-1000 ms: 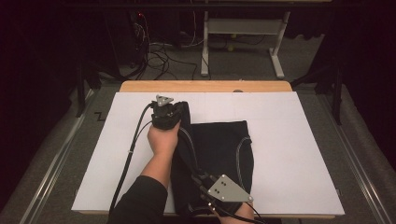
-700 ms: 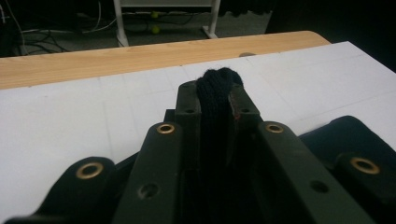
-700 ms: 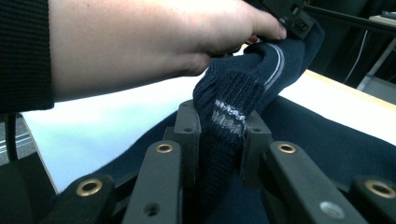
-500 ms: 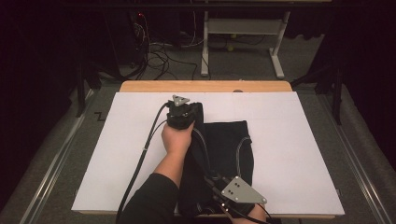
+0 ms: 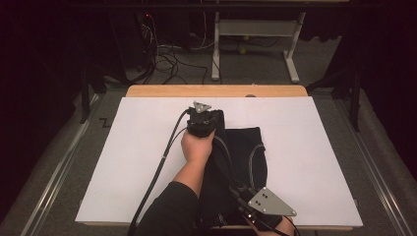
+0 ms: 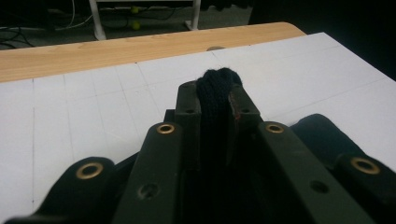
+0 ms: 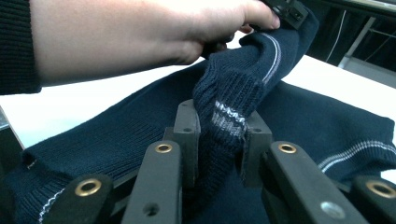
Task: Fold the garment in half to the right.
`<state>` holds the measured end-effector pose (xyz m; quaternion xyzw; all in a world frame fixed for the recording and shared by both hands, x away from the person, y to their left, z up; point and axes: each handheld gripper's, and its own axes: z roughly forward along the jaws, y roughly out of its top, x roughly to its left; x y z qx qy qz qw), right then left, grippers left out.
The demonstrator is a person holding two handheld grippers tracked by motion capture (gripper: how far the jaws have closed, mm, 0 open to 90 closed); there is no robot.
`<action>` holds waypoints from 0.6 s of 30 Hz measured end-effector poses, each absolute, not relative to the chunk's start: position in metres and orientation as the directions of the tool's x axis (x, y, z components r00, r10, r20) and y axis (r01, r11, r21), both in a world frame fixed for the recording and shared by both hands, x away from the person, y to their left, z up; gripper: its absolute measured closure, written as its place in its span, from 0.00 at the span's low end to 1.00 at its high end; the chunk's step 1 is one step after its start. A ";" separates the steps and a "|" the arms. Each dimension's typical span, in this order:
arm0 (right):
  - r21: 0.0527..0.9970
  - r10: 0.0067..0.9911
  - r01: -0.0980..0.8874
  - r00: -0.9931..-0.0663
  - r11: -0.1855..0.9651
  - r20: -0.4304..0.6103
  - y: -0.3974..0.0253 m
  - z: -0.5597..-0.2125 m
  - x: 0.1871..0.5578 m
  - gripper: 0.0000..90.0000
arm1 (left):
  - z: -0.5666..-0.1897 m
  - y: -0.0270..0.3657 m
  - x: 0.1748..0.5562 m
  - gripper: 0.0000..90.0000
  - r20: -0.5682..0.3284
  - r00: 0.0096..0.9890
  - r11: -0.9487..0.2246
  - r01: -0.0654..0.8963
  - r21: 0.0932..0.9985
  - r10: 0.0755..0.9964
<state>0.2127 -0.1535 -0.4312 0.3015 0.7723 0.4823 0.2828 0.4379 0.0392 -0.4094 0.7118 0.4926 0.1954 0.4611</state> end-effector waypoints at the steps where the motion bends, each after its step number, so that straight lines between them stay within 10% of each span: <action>1: 0.914 0.739 0.194 -0.657 0.357 -0.149 -0.155 -0.432 0.212 0.82 | -0.409 0.038 0.438 0.83 -0.174 0.440 -0.093 0.521 0.848 0.881; 18: 0.903 0.770 0.238 -0.622 0.357 -0.141 -0.176 -0.443 0.201 0.82 | -0.416 0.004 0.436 0.83 -0.187 0.477 -0.114 0.534 0.837 0.859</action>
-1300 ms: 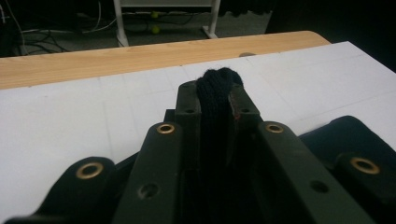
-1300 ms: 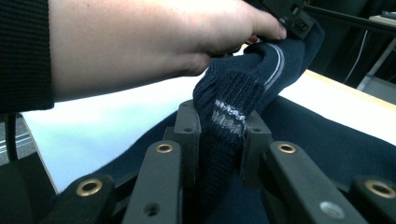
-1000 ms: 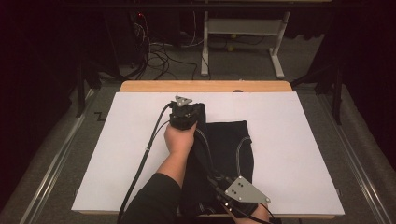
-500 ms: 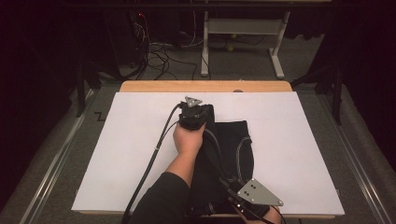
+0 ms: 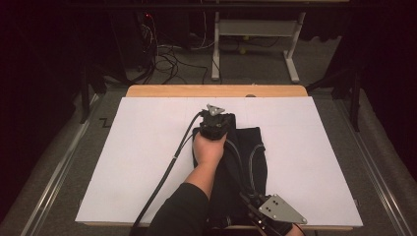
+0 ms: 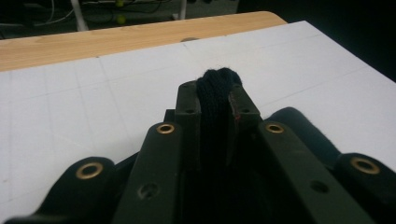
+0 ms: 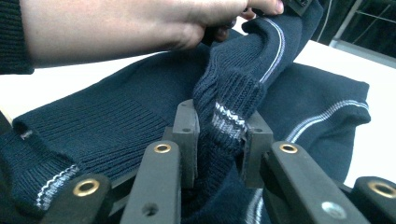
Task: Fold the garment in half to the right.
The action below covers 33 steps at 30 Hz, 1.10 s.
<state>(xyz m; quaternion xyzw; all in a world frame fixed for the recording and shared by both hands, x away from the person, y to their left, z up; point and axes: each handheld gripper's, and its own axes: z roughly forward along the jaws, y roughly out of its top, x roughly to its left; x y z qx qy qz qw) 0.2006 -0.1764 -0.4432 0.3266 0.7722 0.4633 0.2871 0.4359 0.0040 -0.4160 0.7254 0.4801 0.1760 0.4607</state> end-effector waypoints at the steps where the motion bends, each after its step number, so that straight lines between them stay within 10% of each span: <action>1: 0.903 0.774 0.240 -0.617 0.357 -0.142 -0.178 -0.443 0.200 0.81 | -0.416 0.003 0.436 0.83 -0.191 0.476 -0.111 0.535 0.838 0.858; 22: 0.879 0.807 0.319 -0.579 0.354 -0.115 -0.198 -0.457 0.198 0.77 | -0.436 -0.027 0.438 0.78 -0.197 0.492 -0.142 0.569 0.810 0.848; 33: 0.910 0.828 0.295 -0.554 0.290 -0.084 -0.204 -0.449 0.195 0.49 | -0.429 -0.025 0.433 0.52 -0.197 0.550 -0.159 0.533 0.831 0.812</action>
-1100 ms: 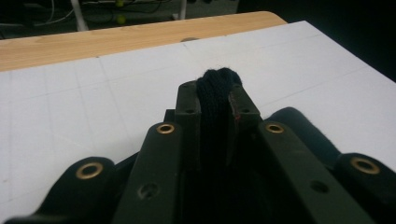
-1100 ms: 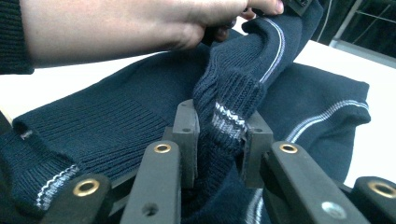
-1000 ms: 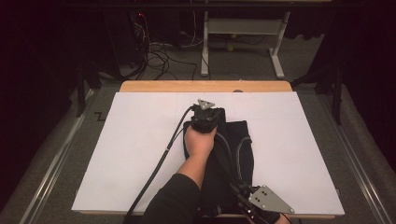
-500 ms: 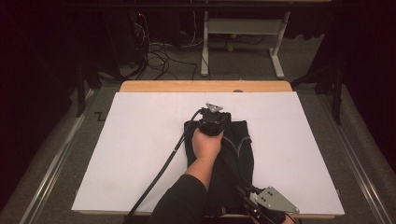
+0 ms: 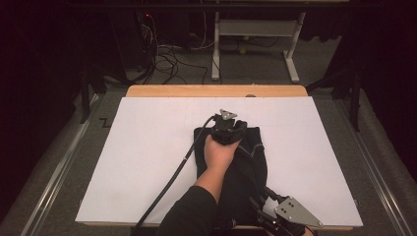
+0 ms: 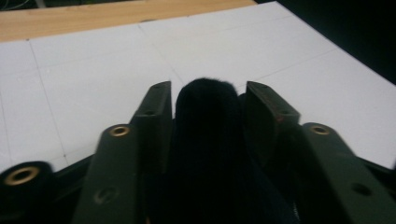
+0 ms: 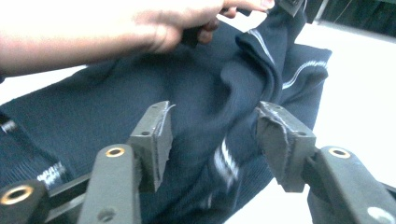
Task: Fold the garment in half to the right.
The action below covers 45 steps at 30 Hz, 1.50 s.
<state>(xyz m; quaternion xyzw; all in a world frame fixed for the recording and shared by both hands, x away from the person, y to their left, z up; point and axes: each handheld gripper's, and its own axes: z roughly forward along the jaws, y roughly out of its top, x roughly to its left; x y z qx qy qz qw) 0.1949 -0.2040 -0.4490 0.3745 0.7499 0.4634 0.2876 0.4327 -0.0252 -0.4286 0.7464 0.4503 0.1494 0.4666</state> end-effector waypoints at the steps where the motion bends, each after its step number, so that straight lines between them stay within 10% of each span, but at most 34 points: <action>1: 0.913 0.829 0.290 -0.552 0.286 -0.085 -0.204 -0.448 0.194 0.49 | -0.426 -0.025 0.431 0.50 -0.188 0.557 -0.165 0.522 0.837 0.809; 18: 0.925 0.826 0.265 -0.558 0.271 -0.082 -0.203 -0.436 0.203 0.50 | -0.420 0.037 0.410 0.17 -0.181 0.595 -0.140 0.453 0.881 0.783; 33: 0.900 0.799 0.288 -0.592 0.326 -0.100 -0.186 -0.432 0.240 0.60 | -0.433 0.115 0.381 0.09 -0.173 0.585 -0.114 0.420 0.900 0.792; 45: 0.868 0.786 0.299 -0.599 0.397 -0.154 -0.164 -0.420 0.279 0.89 | -0.445 0.171 0.351 0.00 -0.157 0.539 -0.104 0.422 0.901 0.828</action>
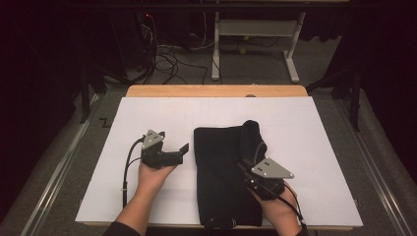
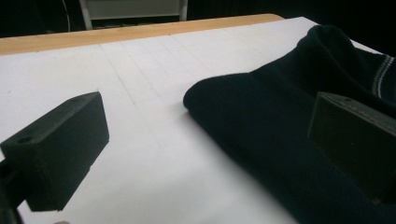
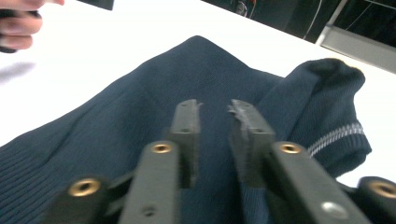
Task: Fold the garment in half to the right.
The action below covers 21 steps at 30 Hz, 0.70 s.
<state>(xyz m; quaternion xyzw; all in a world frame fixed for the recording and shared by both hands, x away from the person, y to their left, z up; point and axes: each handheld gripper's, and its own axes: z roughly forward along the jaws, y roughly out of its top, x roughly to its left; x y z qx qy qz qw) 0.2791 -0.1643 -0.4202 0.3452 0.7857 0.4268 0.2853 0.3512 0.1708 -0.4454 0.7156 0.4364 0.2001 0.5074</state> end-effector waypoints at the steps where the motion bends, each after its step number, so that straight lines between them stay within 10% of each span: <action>1: 0.864 0.786 0.301 -0.598 0.405 -0.160 -0.161 -0.419 0.282 0.93 | -0.447 0.174 0.347 0.00 -0.156 0.542 -0.104 0.418 0.902 0.826; 21: 0.670 0.806 0.506 -0.536 0.543 -0.249 -0.138 -0.437 0.352 1.00 | -0.464 0.212 0.322 0.00 -0.162 0.540 -0.104 0.429 0.897 0.826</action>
